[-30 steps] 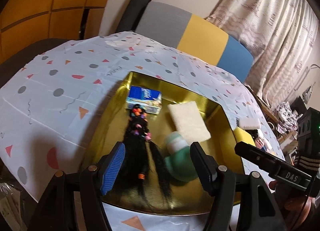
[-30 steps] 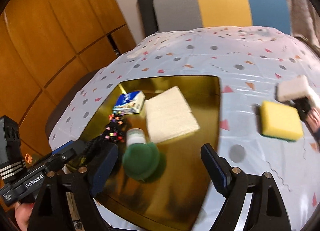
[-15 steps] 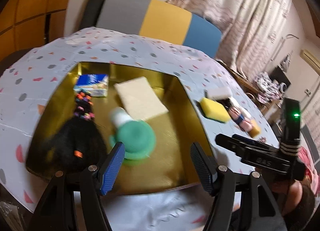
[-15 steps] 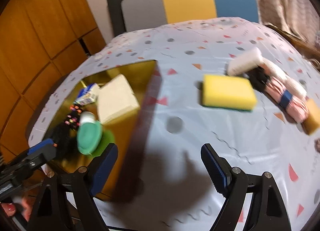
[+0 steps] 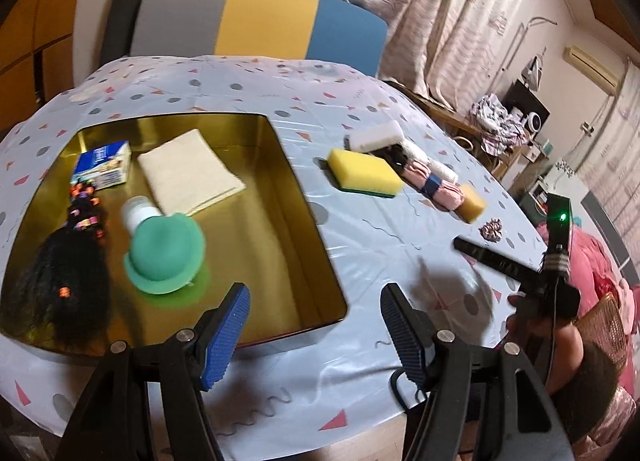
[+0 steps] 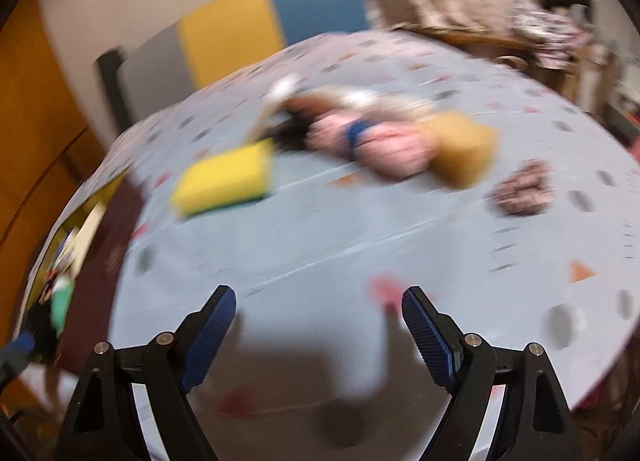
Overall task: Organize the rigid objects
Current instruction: 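Grasp the pink satin scrunchie with the right gripper while the left gripper approaches the yellow sponge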
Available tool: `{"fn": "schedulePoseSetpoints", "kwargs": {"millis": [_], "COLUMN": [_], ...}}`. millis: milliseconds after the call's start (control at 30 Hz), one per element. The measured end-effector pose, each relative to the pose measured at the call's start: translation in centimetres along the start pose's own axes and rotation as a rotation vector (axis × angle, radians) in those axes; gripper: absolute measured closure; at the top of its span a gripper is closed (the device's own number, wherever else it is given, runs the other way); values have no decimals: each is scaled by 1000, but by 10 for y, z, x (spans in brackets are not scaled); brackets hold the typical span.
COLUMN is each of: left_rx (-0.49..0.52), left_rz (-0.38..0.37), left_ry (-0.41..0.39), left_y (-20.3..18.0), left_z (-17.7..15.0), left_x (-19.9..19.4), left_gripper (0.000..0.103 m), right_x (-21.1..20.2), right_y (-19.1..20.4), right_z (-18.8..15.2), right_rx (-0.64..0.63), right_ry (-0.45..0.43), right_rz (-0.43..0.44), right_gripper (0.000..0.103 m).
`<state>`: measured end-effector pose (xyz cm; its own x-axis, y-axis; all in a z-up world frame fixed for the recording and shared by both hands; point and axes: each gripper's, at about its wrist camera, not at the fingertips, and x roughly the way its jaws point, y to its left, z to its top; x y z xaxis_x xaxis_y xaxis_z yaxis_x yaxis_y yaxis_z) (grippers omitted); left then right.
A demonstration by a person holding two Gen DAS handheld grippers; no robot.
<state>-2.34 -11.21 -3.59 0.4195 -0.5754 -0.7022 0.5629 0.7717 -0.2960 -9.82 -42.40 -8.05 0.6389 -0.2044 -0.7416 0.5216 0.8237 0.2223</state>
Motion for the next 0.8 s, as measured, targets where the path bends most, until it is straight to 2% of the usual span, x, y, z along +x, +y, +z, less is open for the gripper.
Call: {"fn": "schedulePoseSetpoints", "kwargs": {"millis": [67, 233, 400, 500, 567, 633, 700, 800], "left_rx": [12, 23, 16, 28, 43, 57, 69, 72], "left_rz": [-4, -11, -19, -25, -23, -26, -20, -23], "left_ry": [9, 20, 34, 43, 49, 54, 62, 73], "left_y": [-7, -23, -35, -43, -49, -54, -59, -65], "left_z": [3, 12, 19, 22, 24, 26, 29, 34], "left_x": [4, 10, 18, 21, 24, 26, 30, 37], "left_gripper": [34, 34, 34, 34, 34, 34, 34, 34], "right_x": [0, 6, 19, 31, 42, 48, 47, 46], "right_y": [-31, -94, -133, -142, -143, -144, -142, -140], "right_z": [12, 43, 64, 71, 72, 68, 64, 60], "right_rx": [36, 99, 142, 130, 98, 94, 77, 67], "right_ry": [-28, -65, -64, -50, -29, -26, -52, -68], "right_rz": [-81, -212, -247, -235, -241, -238, -244, -236], "right_gripper": [12, 12, 12, 20, 31, 34, 37, 51]}}
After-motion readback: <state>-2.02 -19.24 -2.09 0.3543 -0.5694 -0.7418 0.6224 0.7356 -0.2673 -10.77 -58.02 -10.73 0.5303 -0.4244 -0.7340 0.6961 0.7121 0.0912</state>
